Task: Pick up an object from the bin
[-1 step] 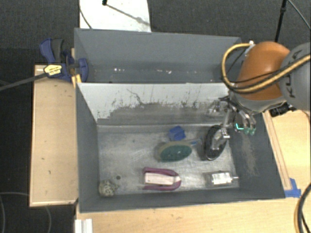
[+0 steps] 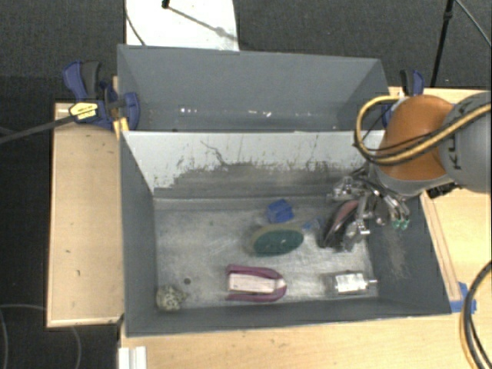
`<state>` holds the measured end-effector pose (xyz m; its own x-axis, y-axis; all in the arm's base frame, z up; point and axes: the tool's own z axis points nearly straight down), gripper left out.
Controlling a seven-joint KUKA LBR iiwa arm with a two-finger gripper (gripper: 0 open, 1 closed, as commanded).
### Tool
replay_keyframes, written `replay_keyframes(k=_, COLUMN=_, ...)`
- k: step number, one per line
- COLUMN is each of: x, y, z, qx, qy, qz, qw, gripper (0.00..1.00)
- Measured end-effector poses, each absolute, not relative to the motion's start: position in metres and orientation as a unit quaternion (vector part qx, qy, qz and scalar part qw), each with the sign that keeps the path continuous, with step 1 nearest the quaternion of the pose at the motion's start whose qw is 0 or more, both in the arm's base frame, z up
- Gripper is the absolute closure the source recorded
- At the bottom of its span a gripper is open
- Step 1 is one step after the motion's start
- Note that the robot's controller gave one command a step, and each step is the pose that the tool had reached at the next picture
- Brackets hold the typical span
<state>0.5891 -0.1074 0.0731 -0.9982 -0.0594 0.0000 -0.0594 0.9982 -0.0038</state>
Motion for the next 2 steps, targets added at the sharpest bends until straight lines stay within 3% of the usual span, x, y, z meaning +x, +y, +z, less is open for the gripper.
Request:
replay_keyframes(k=1, x=0.591, y=-0.104, z=0.074, qx=-0.032, qy=0.999, qz=-0.001, qw=0.006, gripper=1.00)
replay_keyframes(k=2, x=0.594, y=-0.094, z=0.284, qx=-0.137, qy=0.991, qz=-0.002, qw=0.006, gripper=1.00)
